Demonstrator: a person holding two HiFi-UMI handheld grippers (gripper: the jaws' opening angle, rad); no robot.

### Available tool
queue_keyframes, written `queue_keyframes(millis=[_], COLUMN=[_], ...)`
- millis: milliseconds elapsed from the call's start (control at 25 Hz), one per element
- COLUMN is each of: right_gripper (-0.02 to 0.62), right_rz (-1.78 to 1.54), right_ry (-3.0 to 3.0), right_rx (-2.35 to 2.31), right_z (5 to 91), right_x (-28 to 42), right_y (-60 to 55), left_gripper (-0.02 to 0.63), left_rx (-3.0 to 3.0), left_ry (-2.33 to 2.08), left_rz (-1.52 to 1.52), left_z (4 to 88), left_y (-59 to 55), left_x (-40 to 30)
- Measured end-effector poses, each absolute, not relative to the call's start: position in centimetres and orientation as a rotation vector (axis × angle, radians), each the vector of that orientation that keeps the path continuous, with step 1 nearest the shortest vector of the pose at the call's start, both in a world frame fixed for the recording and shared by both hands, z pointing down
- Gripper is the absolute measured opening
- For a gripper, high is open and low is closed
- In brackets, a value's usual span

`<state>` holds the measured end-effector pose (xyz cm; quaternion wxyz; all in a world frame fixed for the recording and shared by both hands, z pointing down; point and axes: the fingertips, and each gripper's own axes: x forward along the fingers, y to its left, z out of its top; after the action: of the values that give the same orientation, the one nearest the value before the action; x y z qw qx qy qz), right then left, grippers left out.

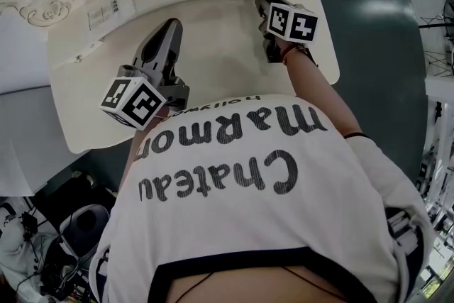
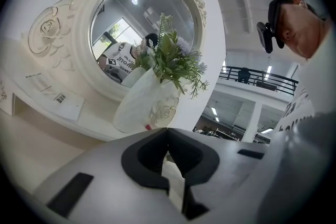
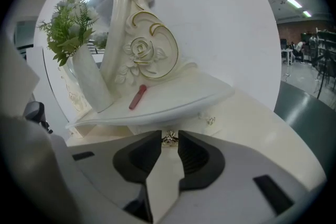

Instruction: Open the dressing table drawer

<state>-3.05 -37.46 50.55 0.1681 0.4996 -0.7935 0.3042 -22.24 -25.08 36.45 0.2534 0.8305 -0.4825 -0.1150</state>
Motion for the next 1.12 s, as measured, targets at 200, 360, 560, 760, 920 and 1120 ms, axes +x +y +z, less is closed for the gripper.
queue_keyframes(millis=[200, 360, 560, 760, 920, 1120], right_gripper=[0.107, 0.106, 0.103, 0.101, 0.101, 0.101], right_rz=[0.891, 0.868, 0.866, 0.88, 0.882, 0.885], right_ry=[-2.238, -2.227, -2.213, -2.2, -2.195, -2.184], right_rx=[1.418, 1.41, 1.405, 1.398, 1.389, 1.367], right_z=[50.9, 51.1, 51.0, 51.0, 51.0, 51.1], right_x=[-3.0, -3.1, -3.1, -3.1, -3.0, -3.2], right_y=[-37.3, -37.3, -37.3, -37.3, -37.1, -37.1], left_gripper=[0.023, 0.023, 0.023, 0.023, 0.023, 0.023], left_rx=[2.268, 2.277, 2.285, 2.288, 2.289, 2.296], left_ry=[-1.307, -1.312, -1.319, -1.333, -1.344, -1.336], left_rz=[-0.315, -0.316, -0.324, -0.338, -0.351, -0.354], left_z=[36.0, 35.7, 35.2, 34.8, 34.5, 34.4], left_y=[-25.0, -25.0, -25.0, -25.0, -25.0, -24.9], left_x=[-21.9, -22.0, -22.3, -22.8, -23.1, -23.0])
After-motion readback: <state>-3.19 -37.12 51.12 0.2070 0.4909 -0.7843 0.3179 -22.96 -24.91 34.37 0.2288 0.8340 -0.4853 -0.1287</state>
